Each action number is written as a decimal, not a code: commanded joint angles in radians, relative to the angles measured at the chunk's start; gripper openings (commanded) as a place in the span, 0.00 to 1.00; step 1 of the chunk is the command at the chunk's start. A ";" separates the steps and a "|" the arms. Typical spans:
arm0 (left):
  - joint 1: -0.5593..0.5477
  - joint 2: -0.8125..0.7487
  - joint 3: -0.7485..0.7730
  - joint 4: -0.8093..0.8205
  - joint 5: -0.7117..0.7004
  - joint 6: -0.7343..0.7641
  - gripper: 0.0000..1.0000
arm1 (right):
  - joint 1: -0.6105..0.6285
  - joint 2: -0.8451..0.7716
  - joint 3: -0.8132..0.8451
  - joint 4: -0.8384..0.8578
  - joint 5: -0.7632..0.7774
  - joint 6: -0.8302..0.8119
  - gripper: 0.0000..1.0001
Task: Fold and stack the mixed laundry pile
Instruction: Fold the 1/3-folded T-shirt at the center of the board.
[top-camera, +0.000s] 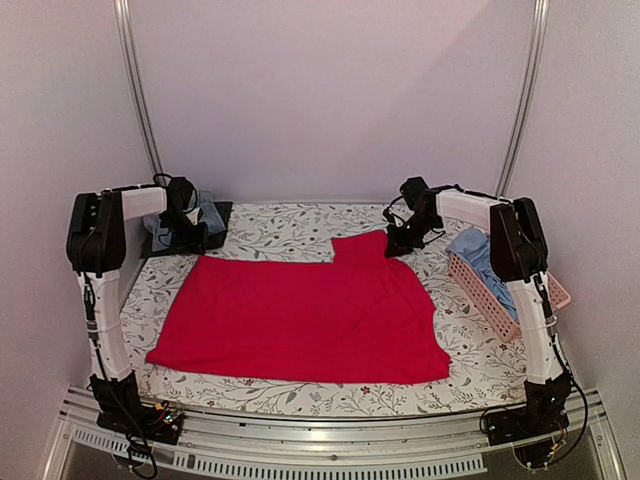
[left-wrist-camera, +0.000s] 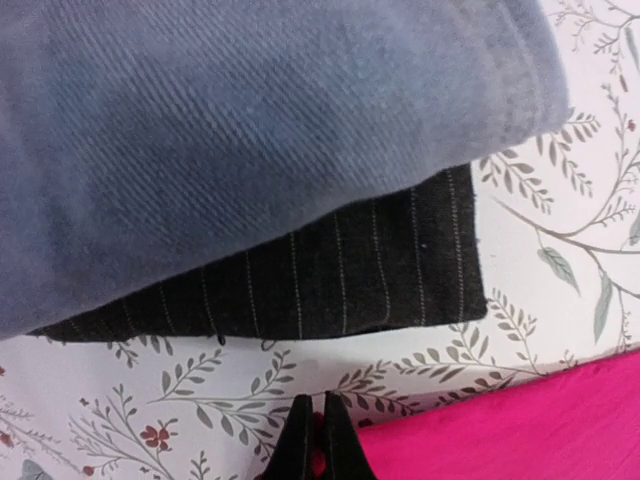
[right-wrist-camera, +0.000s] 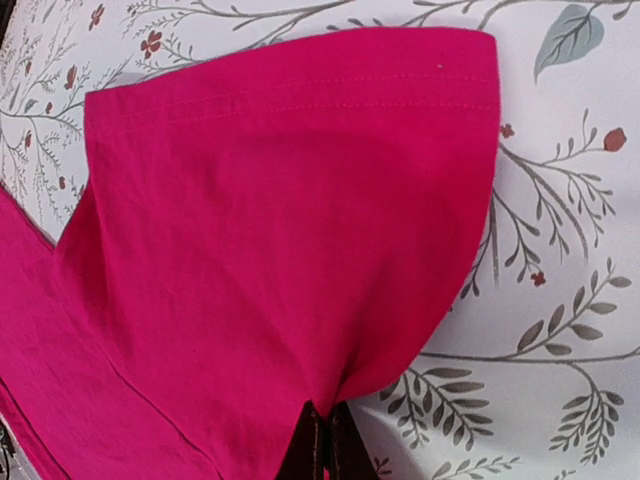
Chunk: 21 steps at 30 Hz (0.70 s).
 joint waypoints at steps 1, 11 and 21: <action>-0.005 -0.147 -0.044 0.049 0.035 0.007 0.00 | -0.009 -0.158 -0.093 0.054 -0.053 0.028 0.00; -0.004 -0.342 -0.286 0.113 0.066 0.011 0.00 | 0.015 -0.402 -0.440 0.175 -0.092 0.086 0.00; -0.003 -0.550 -0.521 0.130 0.053 -0.009 0.00 | 0.108 -0.601 -0.688 0.221 -0.056 0.155 0.00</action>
